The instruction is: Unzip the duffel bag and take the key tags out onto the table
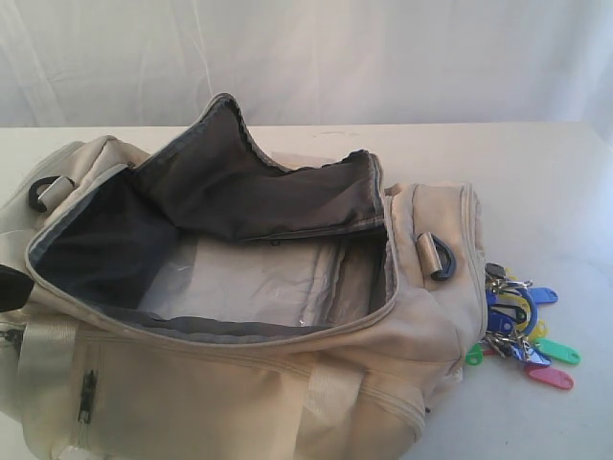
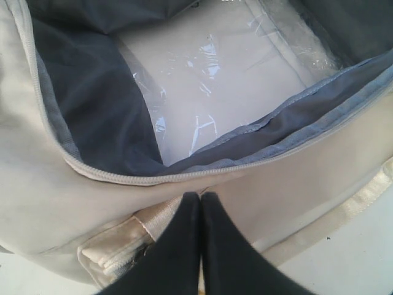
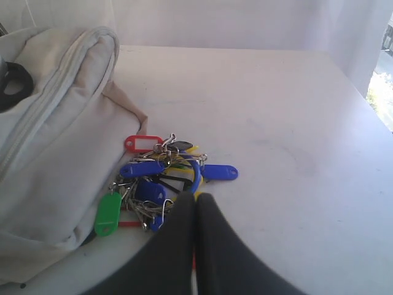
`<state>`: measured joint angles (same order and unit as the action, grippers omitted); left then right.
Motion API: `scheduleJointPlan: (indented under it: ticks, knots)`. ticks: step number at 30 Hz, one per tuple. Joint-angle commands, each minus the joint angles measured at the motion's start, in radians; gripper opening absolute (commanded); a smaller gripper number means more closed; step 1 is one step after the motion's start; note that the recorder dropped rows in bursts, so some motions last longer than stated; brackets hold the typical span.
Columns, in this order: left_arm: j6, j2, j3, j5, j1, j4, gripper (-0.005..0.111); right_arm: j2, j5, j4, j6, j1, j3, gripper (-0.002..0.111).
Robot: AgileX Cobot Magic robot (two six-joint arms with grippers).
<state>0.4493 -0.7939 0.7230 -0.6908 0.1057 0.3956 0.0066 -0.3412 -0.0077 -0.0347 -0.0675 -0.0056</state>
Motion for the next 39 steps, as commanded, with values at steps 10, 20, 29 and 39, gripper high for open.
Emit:
scheduleJointPlan:
  ticks: [10, 20, 29, 39]
  knots:
    - [-0.005, 0.003, -0.004, -0.005, -0.004, 0.013, 0.000, -0.007, 0.002, -0.004, 0.006, -0.003, 0.006, 0.000]
    - [-0.005, 0.003, -0.004, -0.005, -0.004, 0.013, 0.000, -0.007, 0.002, -0.004, 0.006, -0.003, 0.006, 0.000]
    - [0.069, 0.278, -0.250, 0.643, -0.003, 0.142, 0.000, -0.007, 0.002, -0.001, 0.006, -0.003, 0.006, 0.000]
    - [0.156, 0.746, -0.627, 0.730, -0.074, 0.112, 0.000, -0.007, 0.002, -0.001, 0.006, -0.003, 0.006, 0.000]
